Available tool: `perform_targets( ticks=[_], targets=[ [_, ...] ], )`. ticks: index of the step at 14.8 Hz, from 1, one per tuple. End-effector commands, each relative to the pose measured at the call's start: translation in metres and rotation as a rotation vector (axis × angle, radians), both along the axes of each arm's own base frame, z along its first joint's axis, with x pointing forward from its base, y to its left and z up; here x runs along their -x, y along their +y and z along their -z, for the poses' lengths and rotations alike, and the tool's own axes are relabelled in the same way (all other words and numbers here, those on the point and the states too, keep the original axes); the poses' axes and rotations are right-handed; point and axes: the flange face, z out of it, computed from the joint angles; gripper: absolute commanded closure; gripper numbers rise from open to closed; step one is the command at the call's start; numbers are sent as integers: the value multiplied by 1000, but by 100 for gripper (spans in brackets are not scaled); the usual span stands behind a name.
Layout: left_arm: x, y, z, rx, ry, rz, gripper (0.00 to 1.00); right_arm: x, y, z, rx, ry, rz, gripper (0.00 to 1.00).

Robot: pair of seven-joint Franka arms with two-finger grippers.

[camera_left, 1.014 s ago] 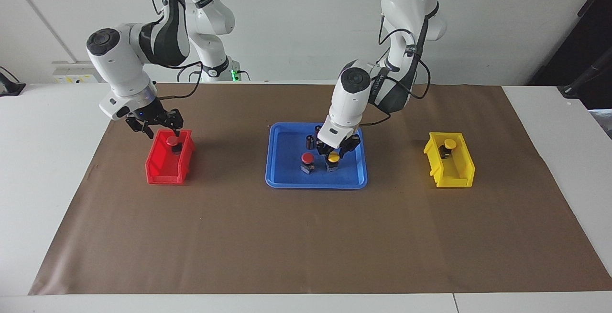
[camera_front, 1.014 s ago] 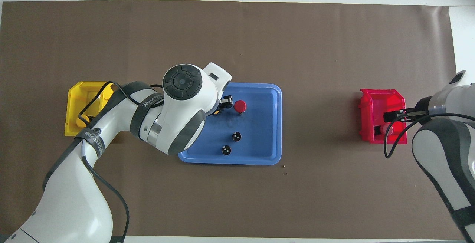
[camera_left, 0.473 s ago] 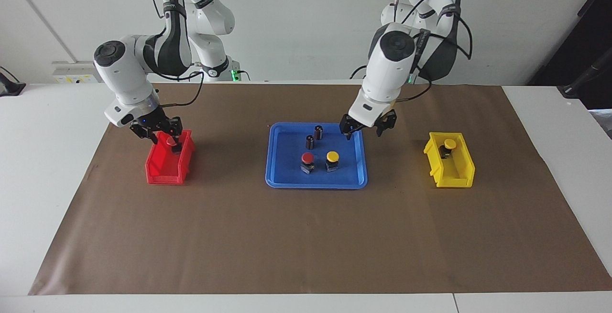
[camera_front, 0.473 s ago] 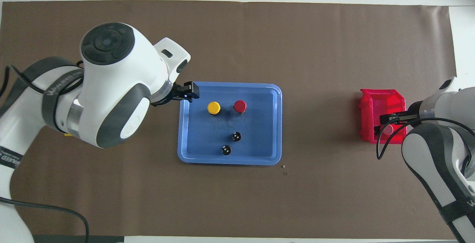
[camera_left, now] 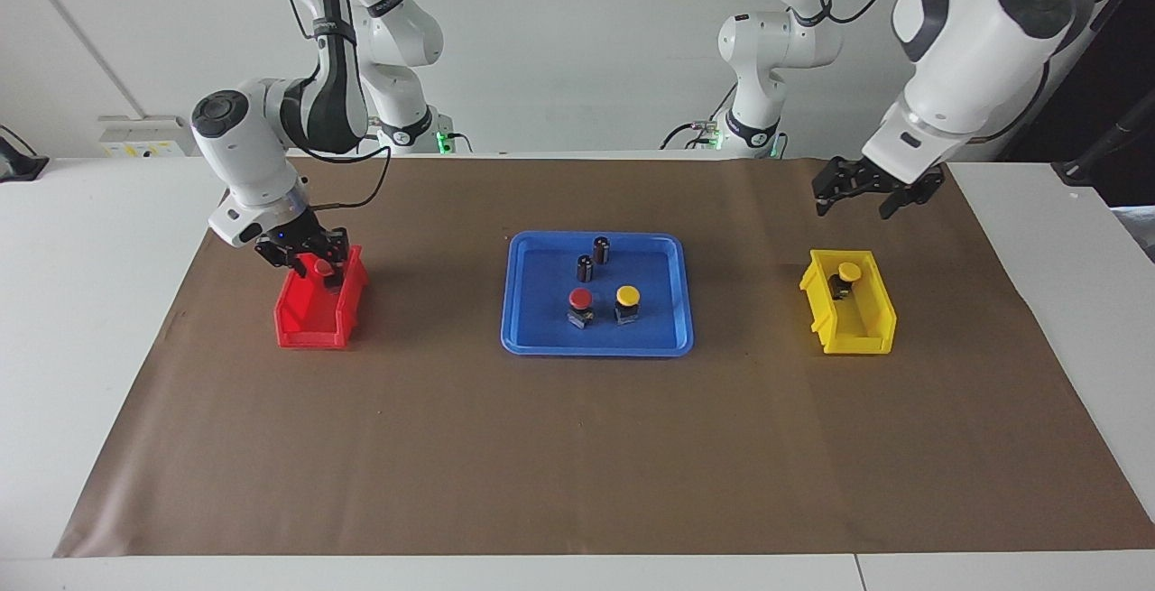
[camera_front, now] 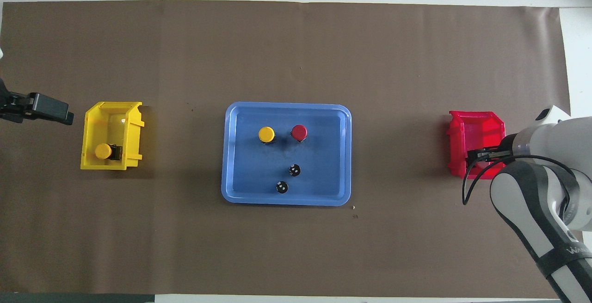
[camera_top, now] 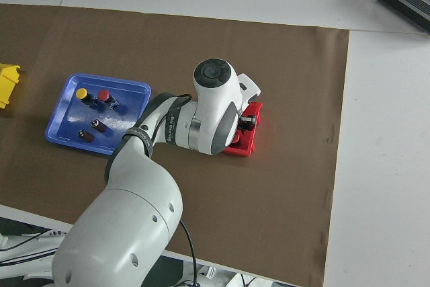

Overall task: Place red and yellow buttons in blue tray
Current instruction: 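Withdraw the left gripper while the right gripper grasps the second red button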

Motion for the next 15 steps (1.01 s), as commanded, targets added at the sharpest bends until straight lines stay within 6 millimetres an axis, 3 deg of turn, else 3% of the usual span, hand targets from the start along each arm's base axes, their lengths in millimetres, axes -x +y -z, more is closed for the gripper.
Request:
perform_targets(
  ticks=[1, 4, 8, 11, 12, 14, 15],
  targets=[
    [-3, 9, -2, 13, -14, 20, 0, 9, -5, 5, -10, -8, -12, 38],
    [1, 13, 14, 11, -34, -3, 0, 13, -5, 9, -10, 0, -29, 42],
    [13, 17, 76, 2, -84, -19, 0, 18, -5, 10, -10, 4, -33, 53],
    [15, 27, 109, -1, -74, -37, 14, 17, -5, 9, -11, 4, -43, 70],
    [18, 28, 125, -2, -75, -38, 19, 10, -6, 2, -11, 4, -54, 72],
    [21, 36, 146, -3, -86, -53, 26, -17, -10, -29, -19, 50, -97, 72],
    [22, 36, 156, -4, -83, -54, 26, -34, -11, -55, -20, 65, -105, 71]
  ],
)
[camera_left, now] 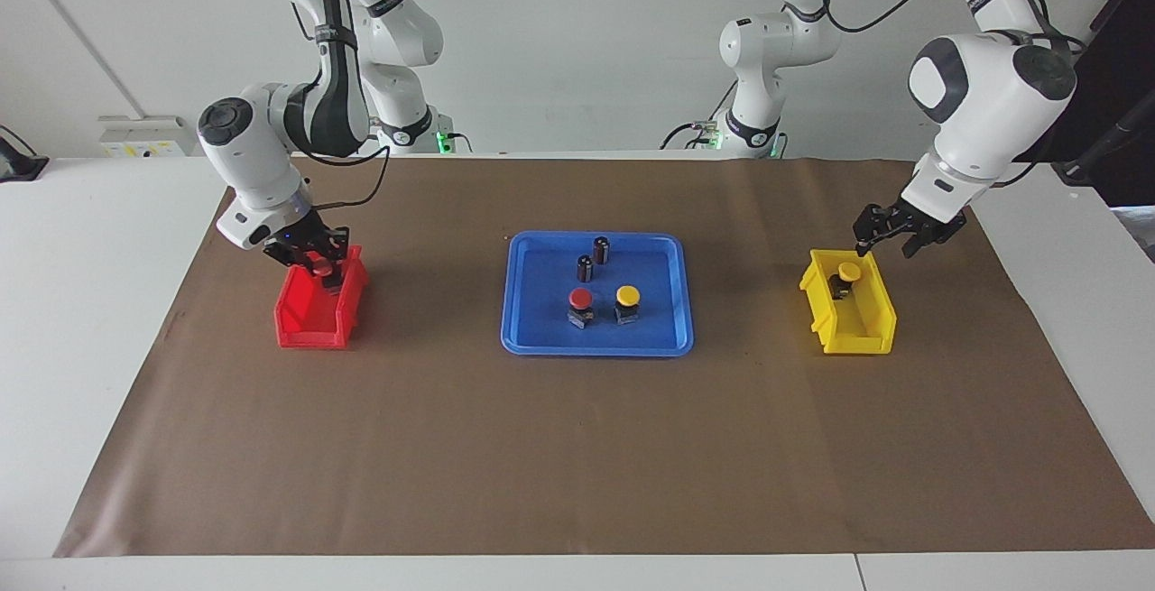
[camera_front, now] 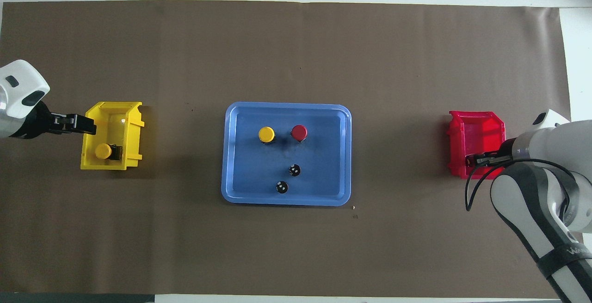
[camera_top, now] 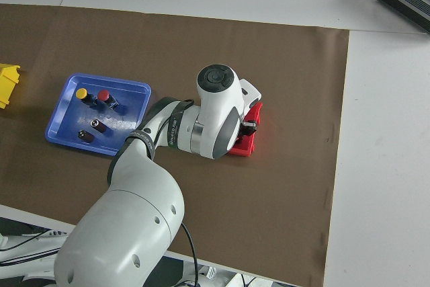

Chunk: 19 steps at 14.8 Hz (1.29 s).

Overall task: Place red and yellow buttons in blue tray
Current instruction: 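Carry the red button to the tray while the left gripper grasps yellow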

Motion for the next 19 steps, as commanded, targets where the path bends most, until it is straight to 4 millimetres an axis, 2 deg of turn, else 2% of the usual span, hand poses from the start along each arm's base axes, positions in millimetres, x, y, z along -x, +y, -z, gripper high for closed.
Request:
perform_targets(
  ticks=[1, 3, 4, 6, 9, 11, 12, 13, 14, 16, 17, 19],
  targets=[
    [16, 5, 24, -1, -19, -11, 26, -44, -6, -67, -17, 39, -36, 71],
    [25, 6, 45, 0, -10, -12, 26, -63, 6, -102, -16, 38, -23, 71],
    [30, 6, 55, -2, -1, -15, 26, -71, 21, -115, -14, 38, -4, 69],
    [37, 5, 70, -2, 9, -20, 26, -91, 82, -131, -8, 26, 42, 67],
    [38, -1, 78, -4, 5, -27, 26, -98, 196, -132, -38, -75, 169, 67],
    [41, -1, 88, -5, -14, -28, 26, -101, 260, -111, -63, -105, 233, 67],
    [41, -1, 93, -5, -17, -28, 30, -99, 284, -101, -79, -125, 259, 67],
    [40, -1, 96, -5, -18, -36, 69, -97, 301, -92, -87, -131, 267, 67],
    [39, 0, 95, -5, -18, -31, 98, -93, 315, -83, -88, -125, 263, 67],
    [35, 4, 89, -4, -17, -37, 99, -90, 329, -65, -78, -106, 256, 67],
    [26, 5, 80, -2, 0, -37, 99, -89, 334, -54, -81, -109, 257, 67],
    [-2, -3, 27, 4, 47, -24, 99, -80, 340, -31, -70, -93, 245, 67]
  ],
)
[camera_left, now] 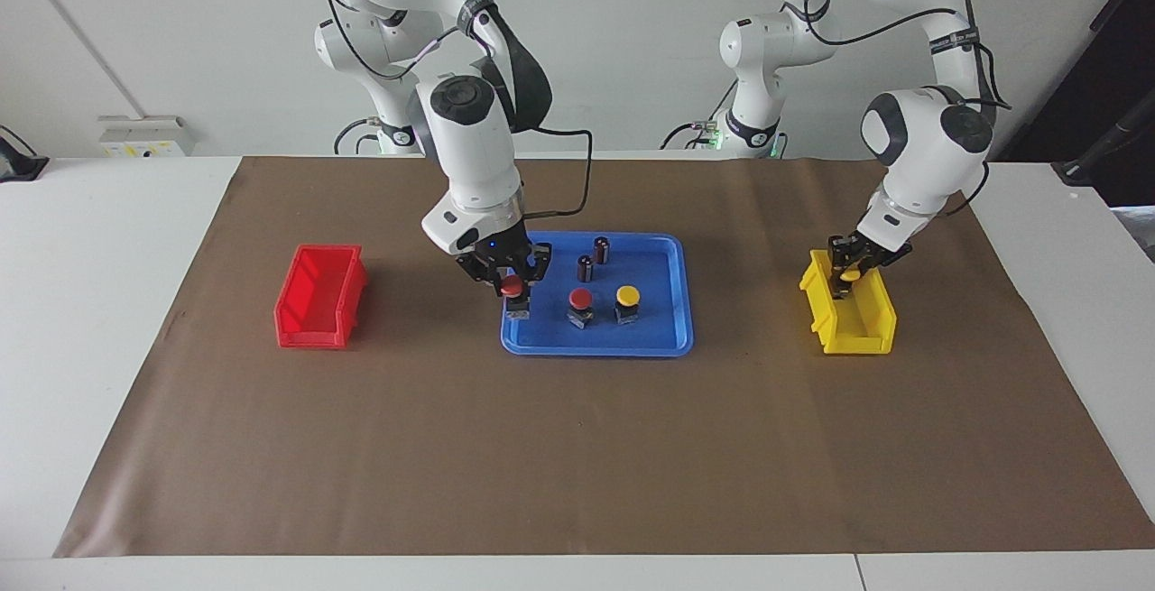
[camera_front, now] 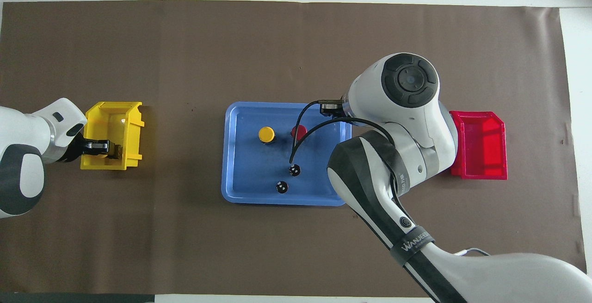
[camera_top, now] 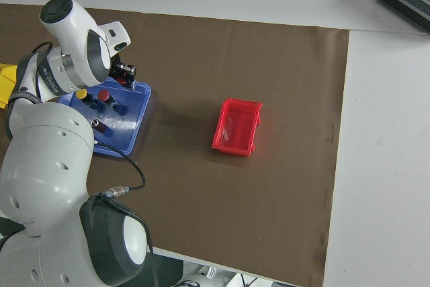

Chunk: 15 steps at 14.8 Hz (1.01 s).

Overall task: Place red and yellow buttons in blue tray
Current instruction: 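Carry the red button to the tray while the left gripper grasps yellow, then release the red button in the tray while the left gripper carries yellow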

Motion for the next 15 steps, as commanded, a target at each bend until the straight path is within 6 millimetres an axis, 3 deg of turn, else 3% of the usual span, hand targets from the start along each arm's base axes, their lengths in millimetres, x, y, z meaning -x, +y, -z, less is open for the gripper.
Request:
perform_targets(
  ticks=[1, 2, 3, 5, 8, 10, 11, 12, 15],
  targets=[
    [-38, -12, -82, 9, 41, 6, 99, 9, 1, 22, -1, 17, 12, 67],
    [-43, -34, -111, 9, 40, -2, 99, 15, 2, 27, 4, 25, 6, 66],
    [-43, -71, -118, 3, 37, -47, 99, 19, 3, 33, 3, 21, 2, 66],
    [-30, -159, -105, 9, -14, -117, 98, 23, 2, 44, -4, 5, 2, 65],
    [-9, -256, -77, 38, -50, -126, 98, 31, 14, 58, 3, 17, -18, 63],
    [-1, -297, -51, 45, -48, -136, 98, 30, 12, 62, 3, 14, -17, 58],
    [0, -307, -40, 46, -47, -148, 98, 32, 12, 66, 4, 15, -18, 49],
    [1, -317, -31, 52, -53, -152, 98, 32, 11, 66, 7, 19, -18, 22],
    [2, -332, -11, 58, -55, -163, 98, 20, 4, 48, 21, 25, -9, 0]
  ],
)
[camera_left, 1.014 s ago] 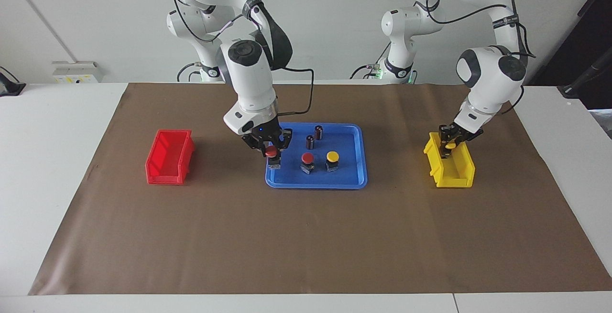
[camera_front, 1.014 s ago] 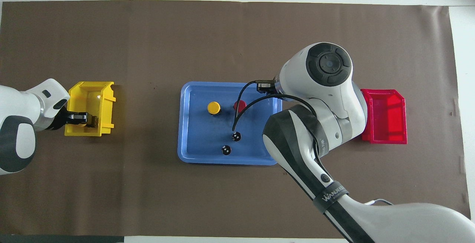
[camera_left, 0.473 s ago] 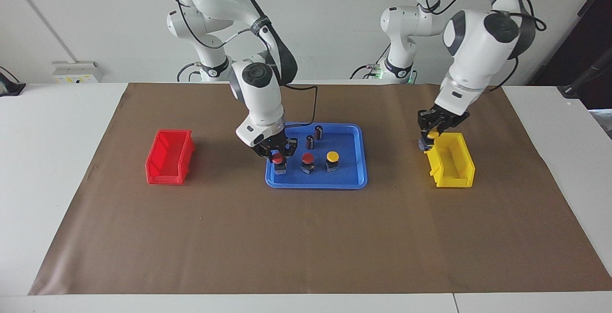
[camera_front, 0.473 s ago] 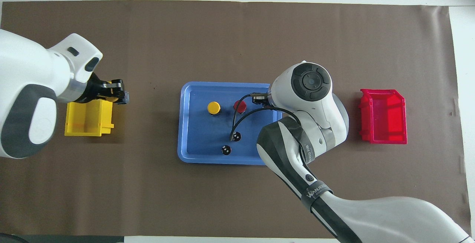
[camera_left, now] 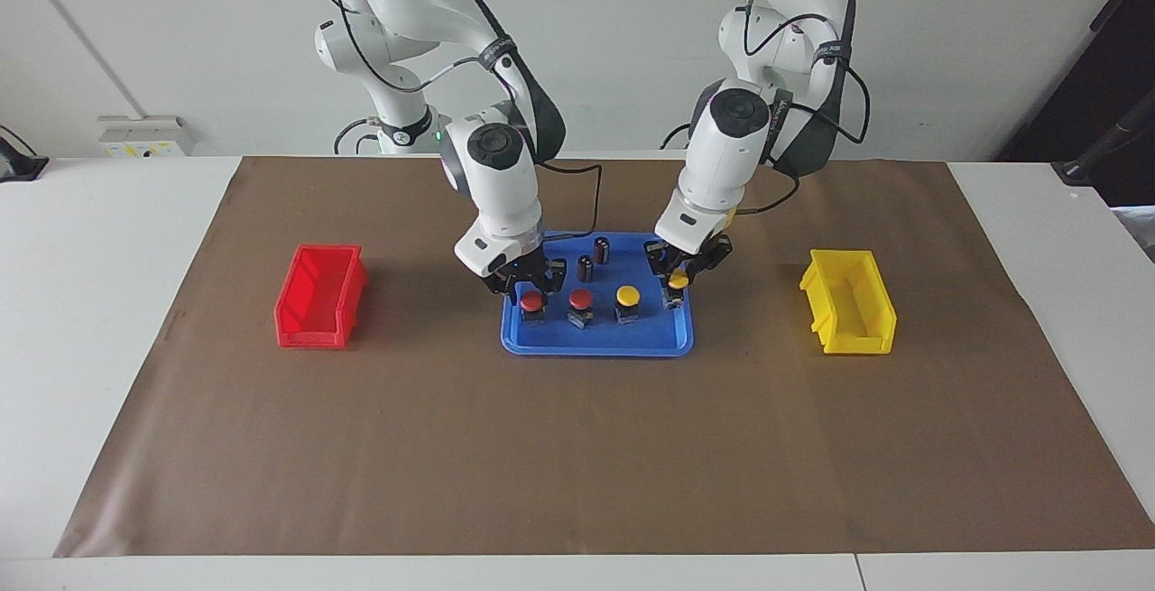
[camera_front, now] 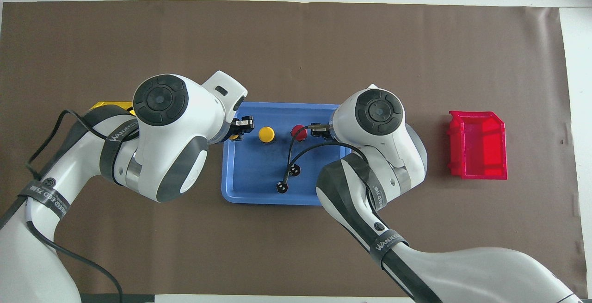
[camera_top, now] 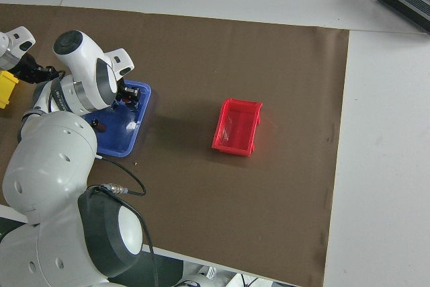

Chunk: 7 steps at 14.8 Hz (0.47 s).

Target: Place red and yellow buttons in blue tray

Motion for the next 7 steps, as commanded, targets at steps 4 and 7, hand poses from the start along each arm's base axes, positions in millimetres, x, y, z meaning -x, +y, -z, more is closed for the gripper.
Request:
perform_targets(
  ticks=[4, 7],
  targets=[
    [-2, -1, 33, -7, 28, -19, 92, -41, -73, -93, 67, 26, 79, 0],
    [-1, 2, 36, -22, 41, -13, 23, -32, -123, -143, 93, 78, 81, 0]
  ],
)
